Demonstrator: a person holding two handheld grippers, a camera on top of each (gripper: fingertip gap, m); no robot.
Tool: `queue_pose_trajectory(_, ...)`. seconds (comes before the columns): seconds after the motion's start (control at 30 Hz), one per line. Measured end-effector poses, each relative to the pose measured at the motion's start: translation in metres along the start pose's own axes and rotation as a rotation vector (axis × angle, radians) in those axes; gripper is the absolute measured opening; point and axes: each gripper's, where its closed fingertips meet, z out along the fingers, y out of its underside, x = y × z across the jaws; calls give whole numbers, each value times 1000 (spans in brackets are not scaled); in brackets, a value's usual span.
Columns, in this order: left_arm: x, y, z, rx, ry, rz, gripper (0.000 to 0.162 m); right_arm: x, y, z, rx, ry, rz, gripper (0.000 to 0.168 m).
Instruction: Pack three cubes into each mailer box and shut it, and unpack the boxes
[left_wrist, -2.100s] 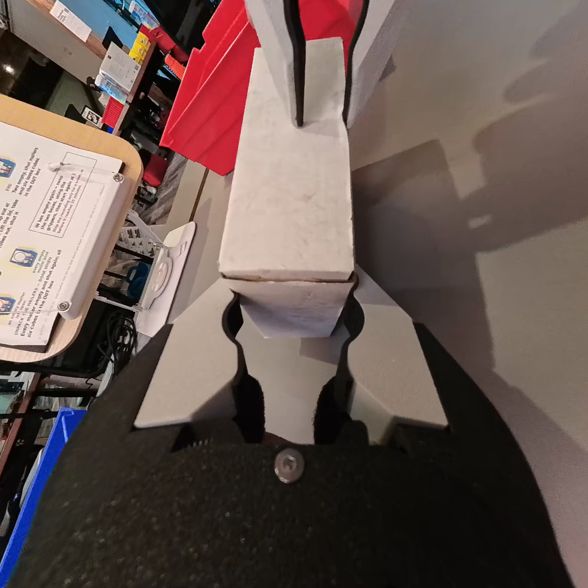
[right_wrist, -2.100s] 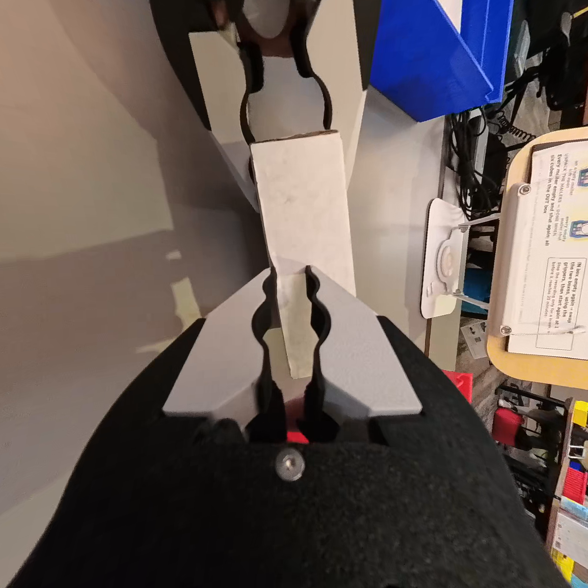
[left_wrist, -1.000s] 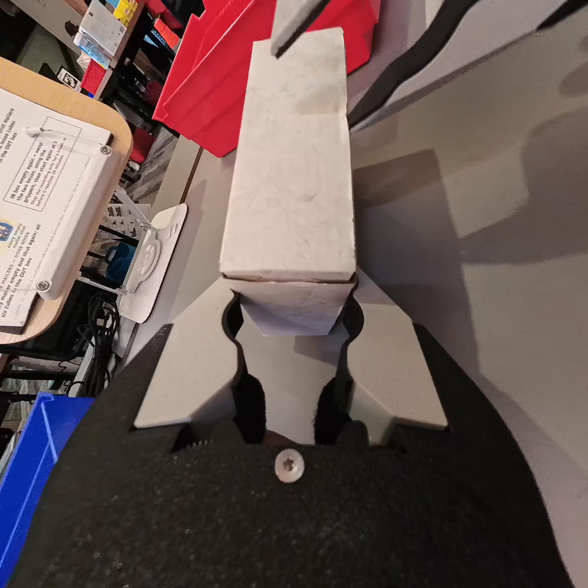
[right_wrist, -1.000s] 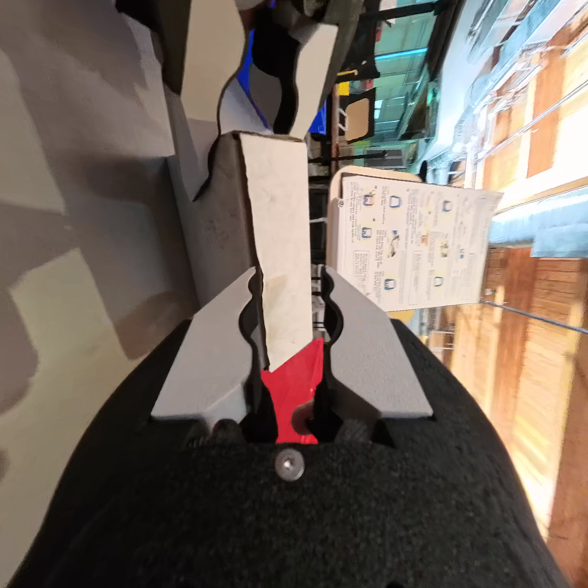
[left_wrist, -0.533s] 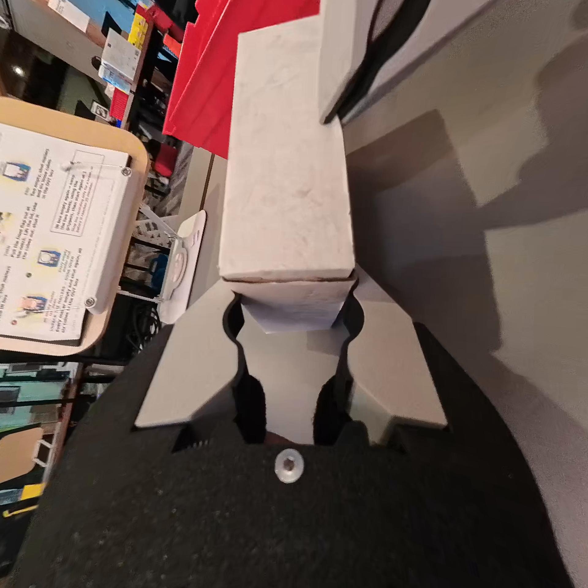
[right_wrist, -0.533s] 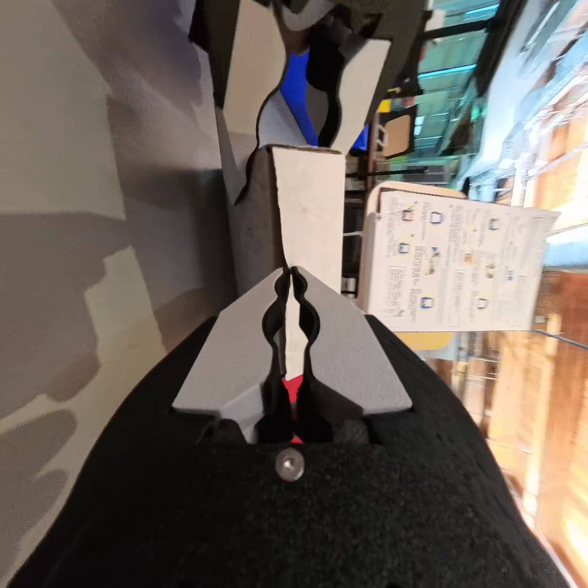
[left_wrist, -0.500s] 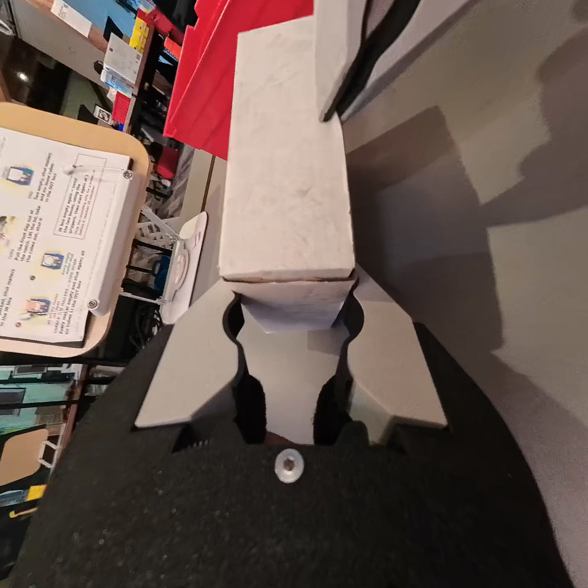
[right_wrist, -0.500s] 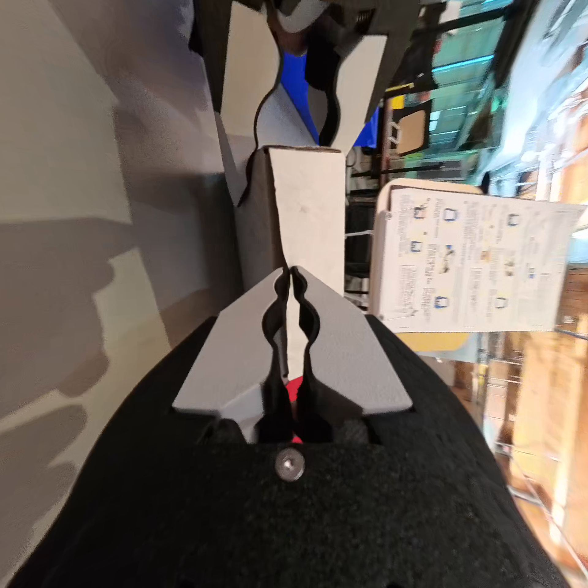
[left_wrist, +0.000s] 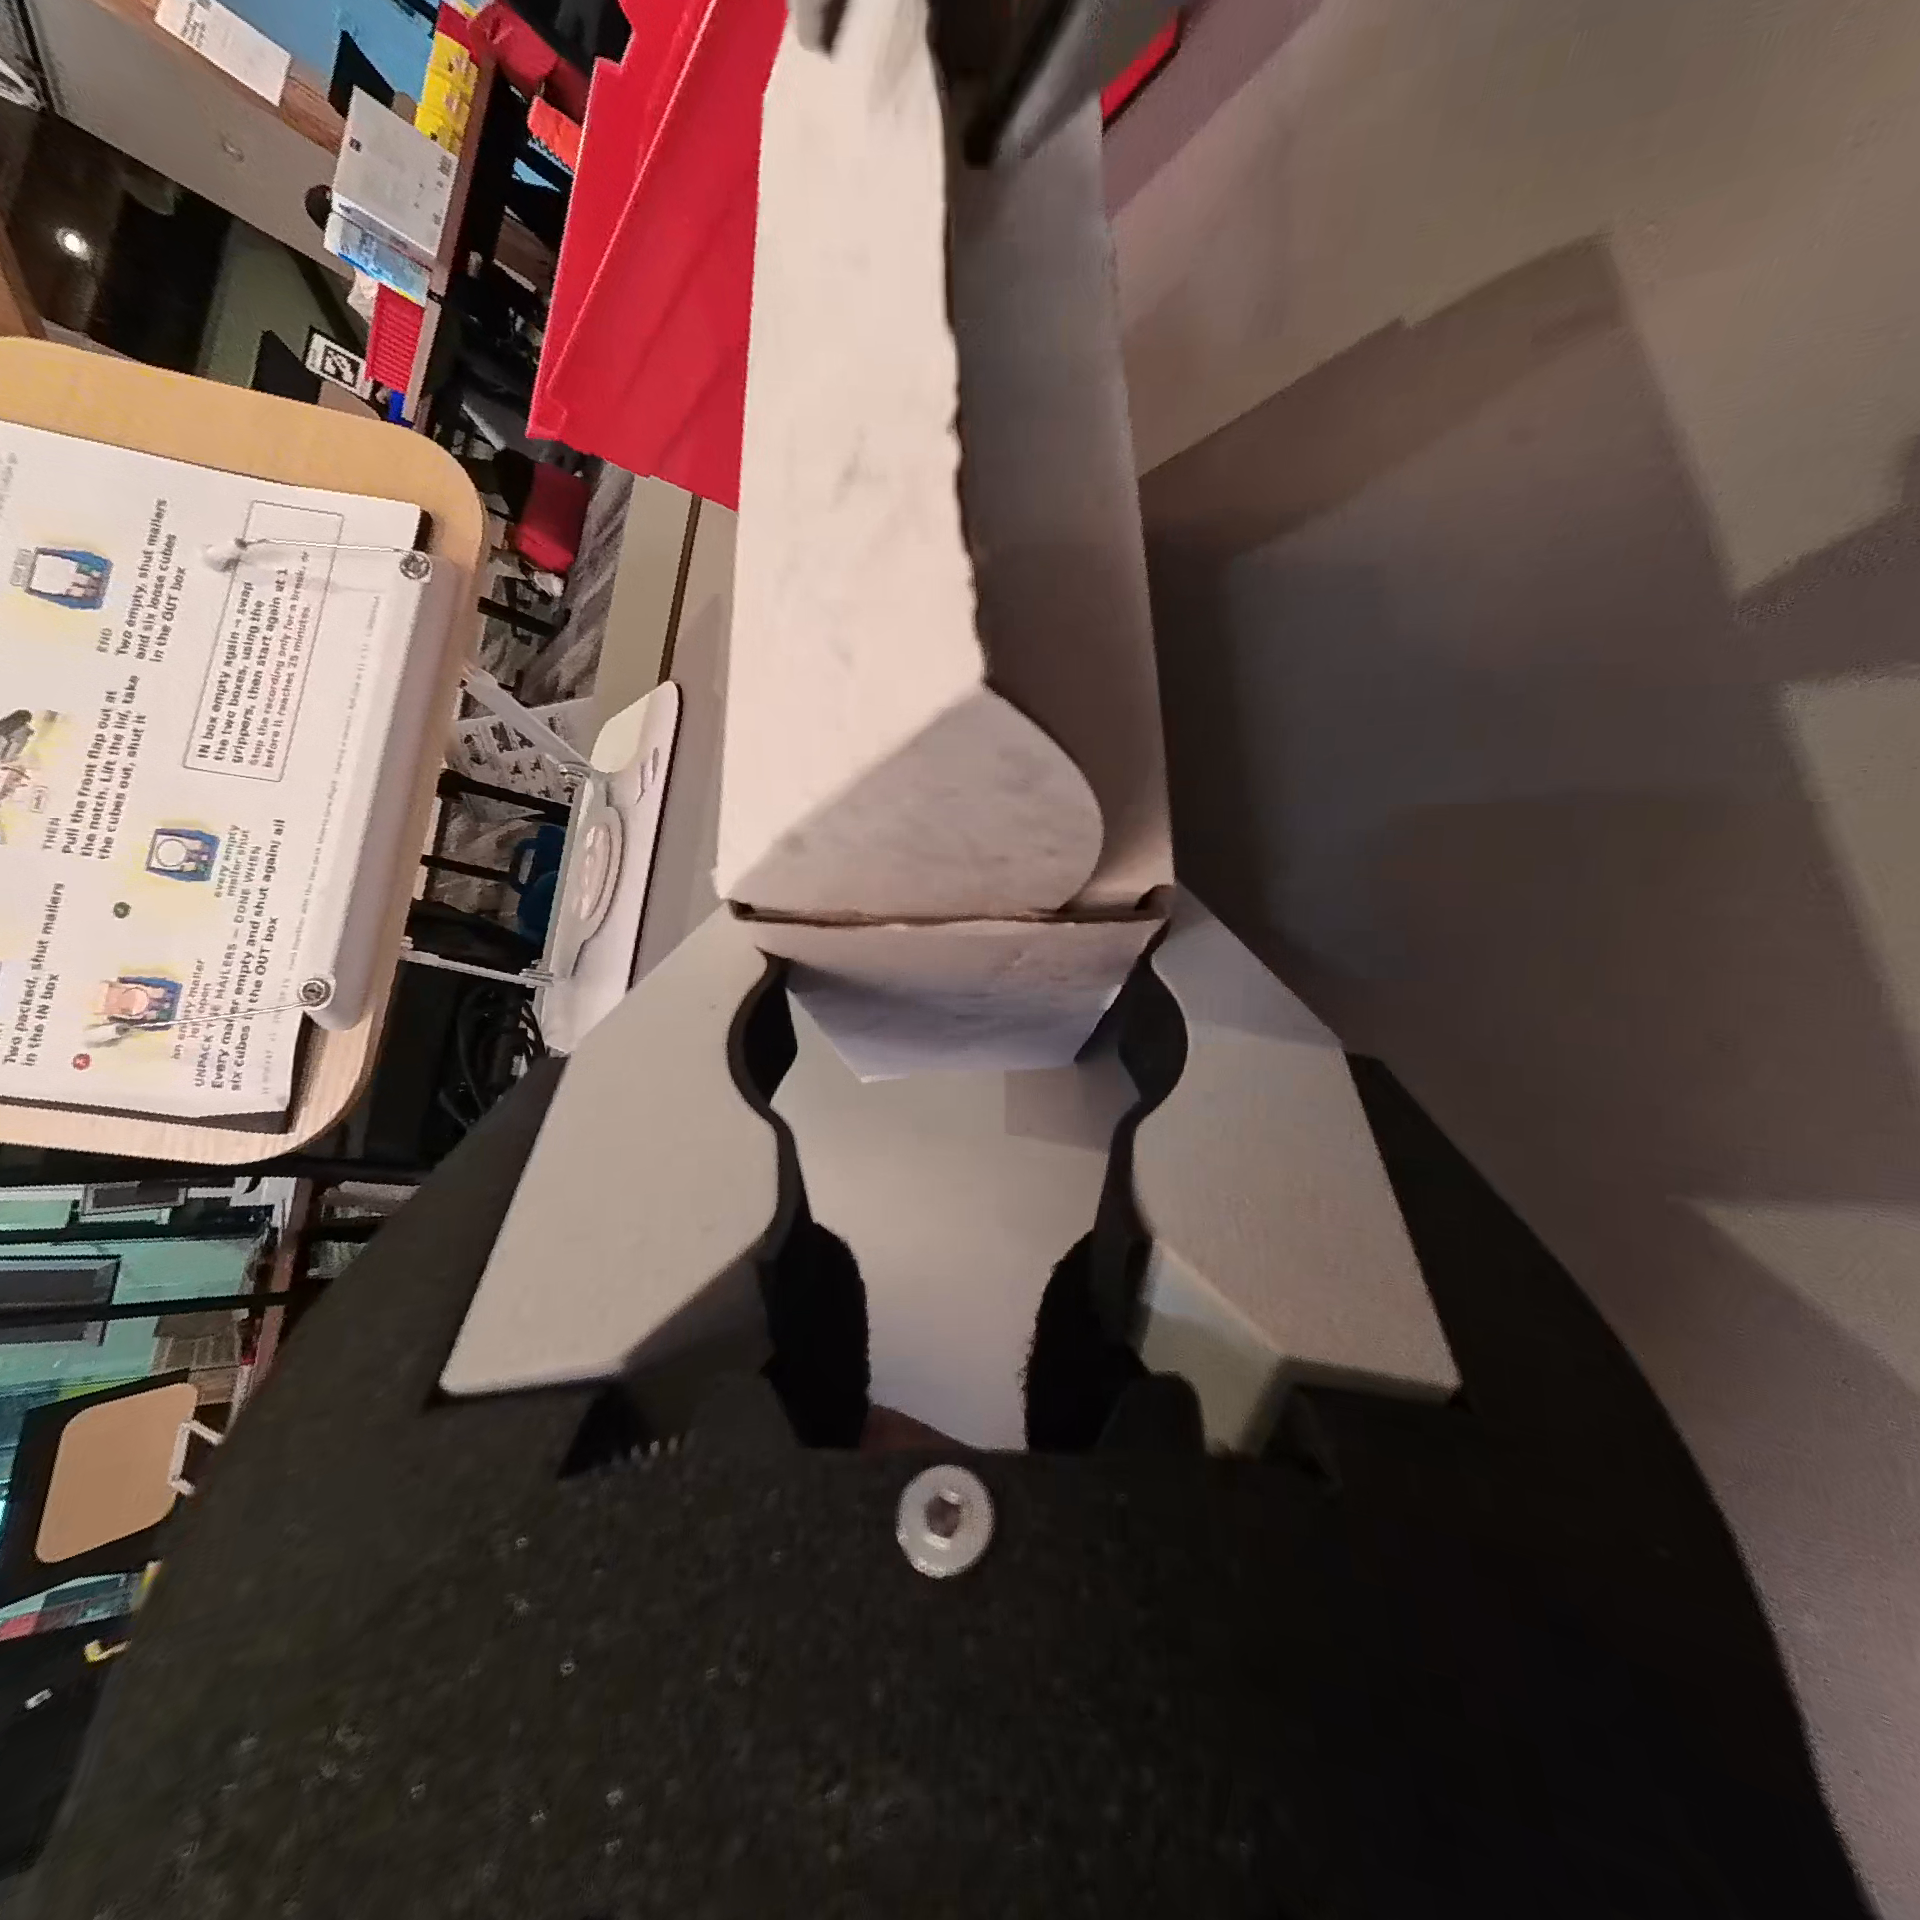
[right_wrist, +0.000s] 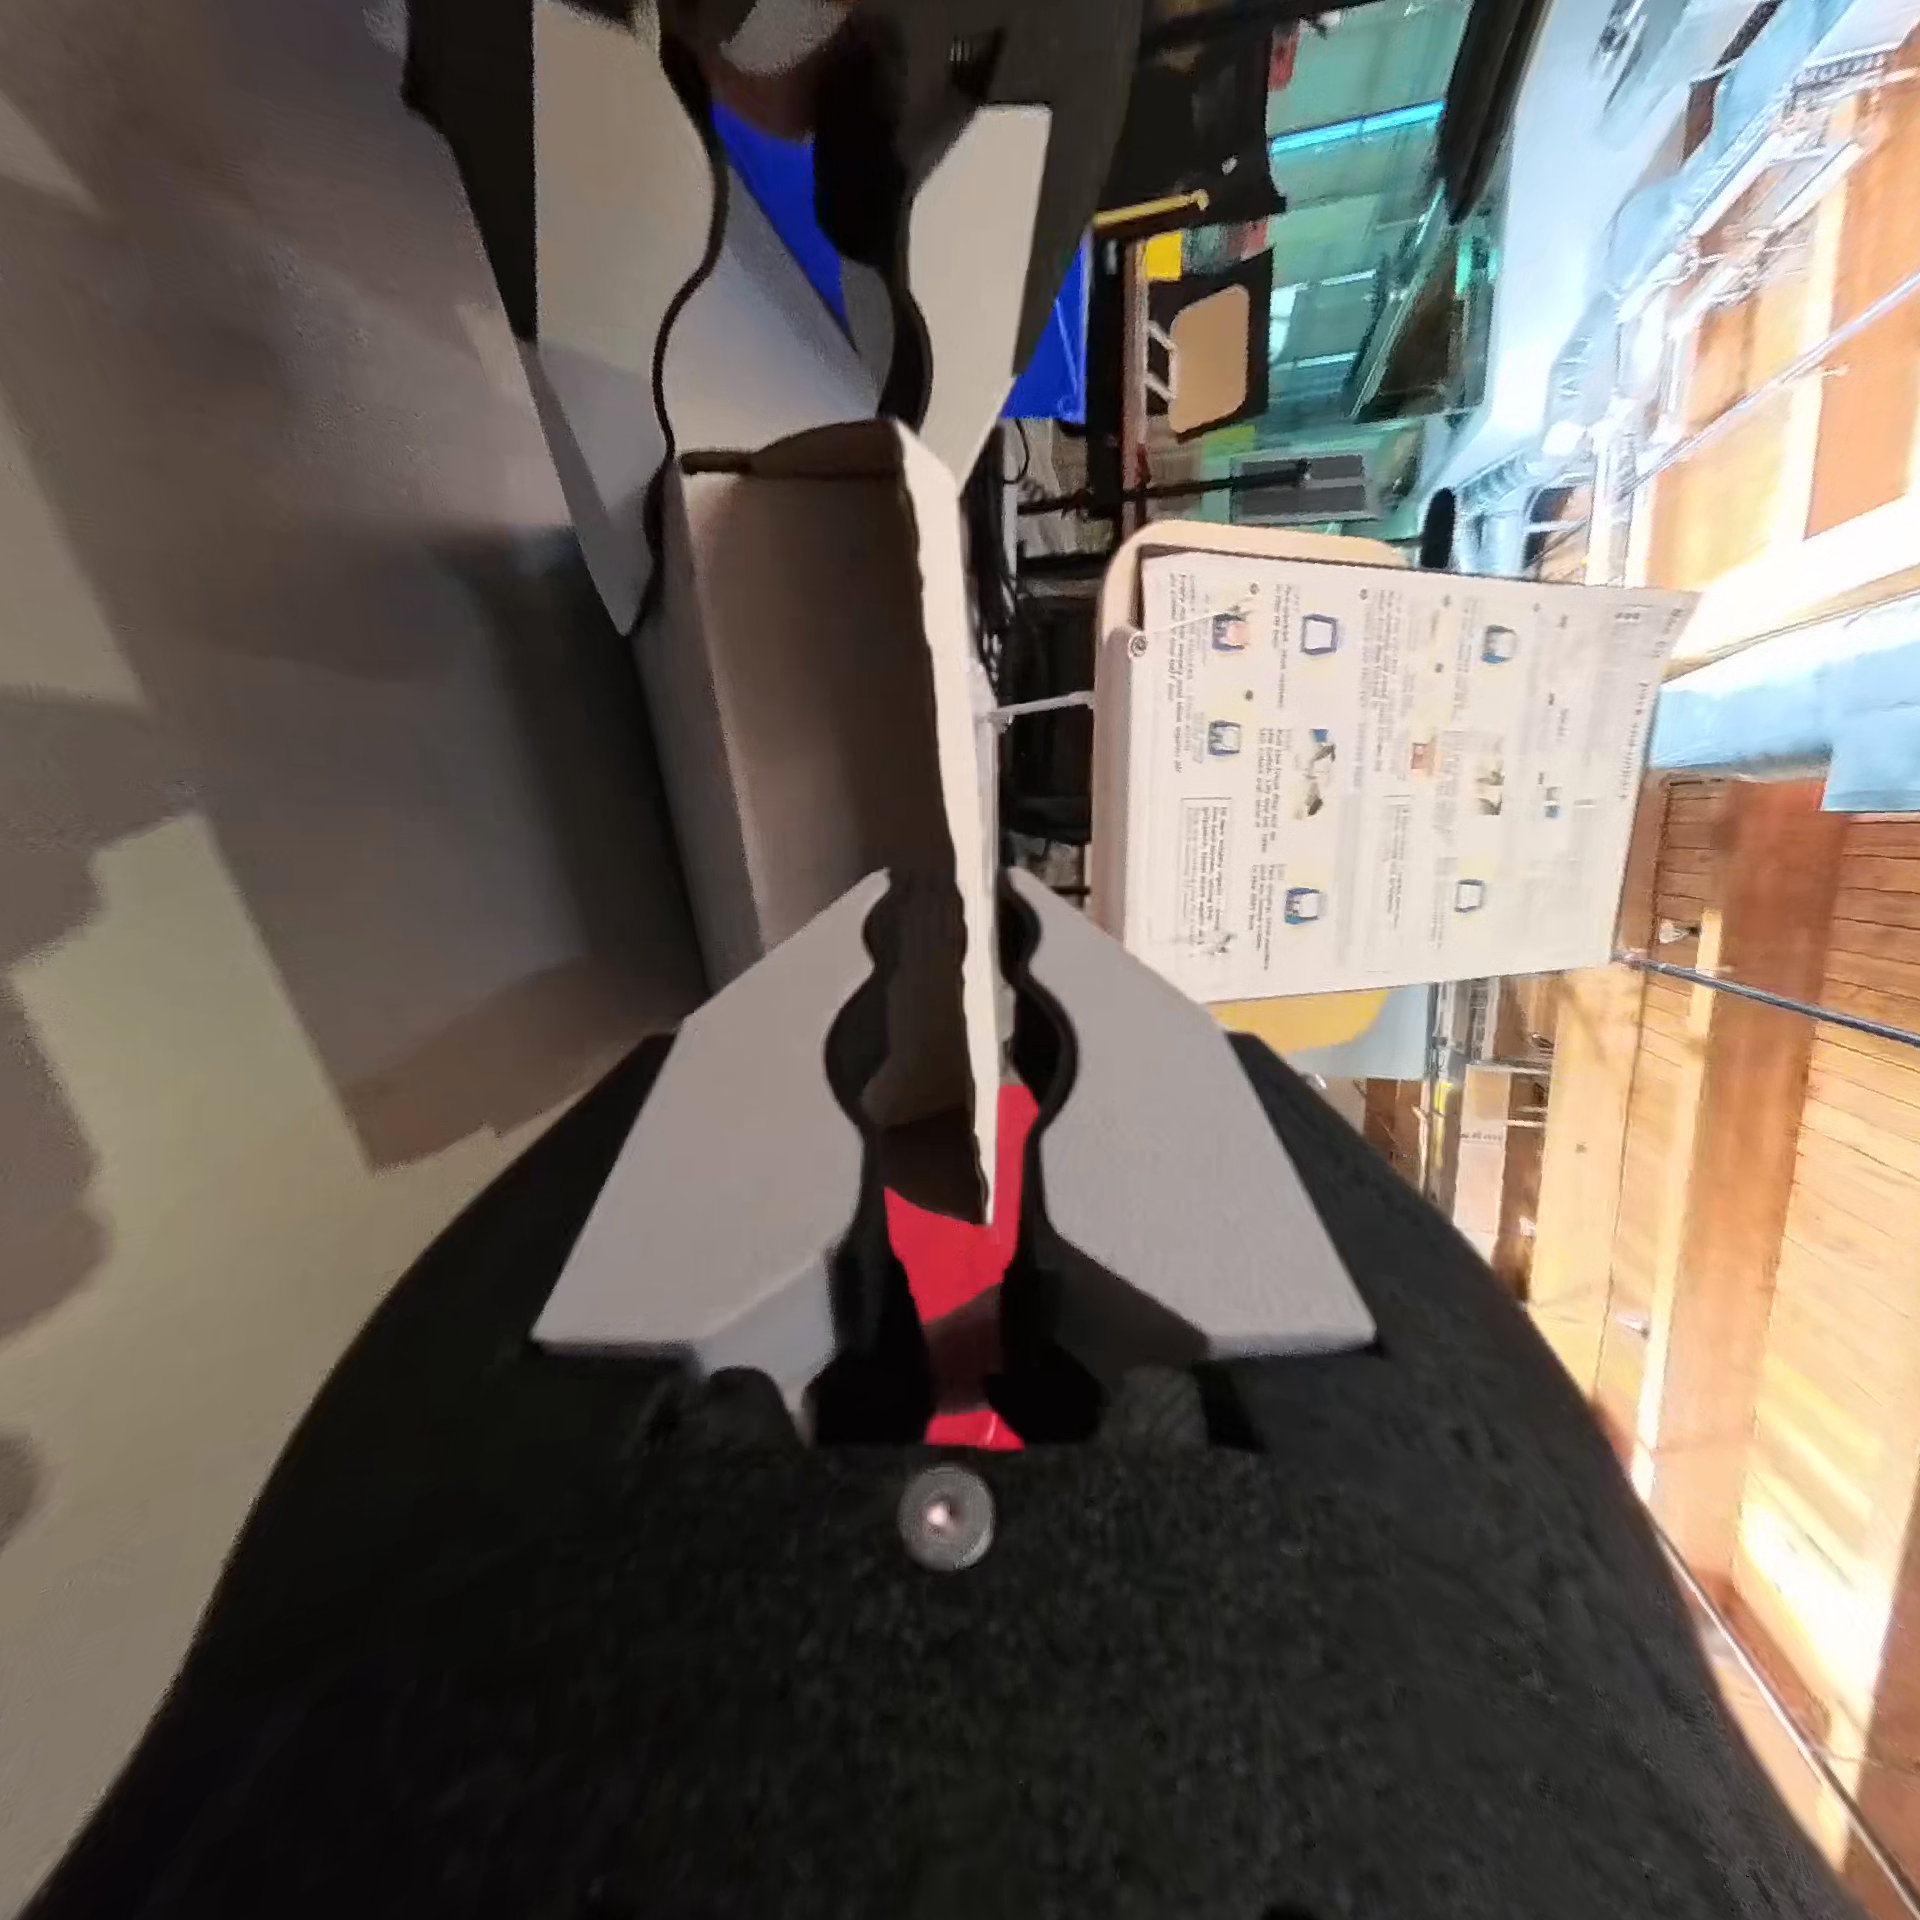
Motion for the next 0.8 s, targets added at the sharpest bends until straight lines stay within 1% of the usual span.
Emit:
queue_pose_trajectory(0.07,1,0,0,-4,-7,21,61,-5,1,-2,-21,-51,21,26)
queue_pose_trajectory(0.17,2,1,-1,-5,-27,63,61,-1,5,-1,-60,-114,50,37)
queue_pose_trajectory(0.23,3,0,-1,-3,-42,95,61,1,13,7,-99,-147,10,38)
queue_pose_trajectory(0.3,4,-1,0,-1,-56,116,61,-2,15,18,-93,-172,-30,41)
queue_pose_trajectory(0.33,4,-1,0,-2,-66,138,61,-6,13,23,-87,-190,-65,40)
queue_pose_trajectory(0.4,2,3,1,-25,-107,206,60,-18,12,28,-78,-249,-115,27)
queue_pose_trajectory(0.53,2,13,0,-40,-146,292,60,-25,8,30,-66,-317,-102,21)
queue_pose_trajectory(0.6,2,15,0,-48,-147,298,60,-27,5,30,-64,-356,-49,20)
queue_pose_trajectory(0.63,4,18,0,-62,-145,329,60,-25,2,28,-45,-386,20,15)
queue_pose_trajectory(0.7,11,21,0,-65,-156,462,59,-38,-3,18,-27,-589,171,6)
queue_pose_trajectory(0.73,13,20,-1,-61,-153,466,60,-39,-3,18,-15,-640,216,1)
queue_pose_trajectory(0.8,12,19,-1,-78,-141,469,60,-37,0,18,-7,-675,210,1)
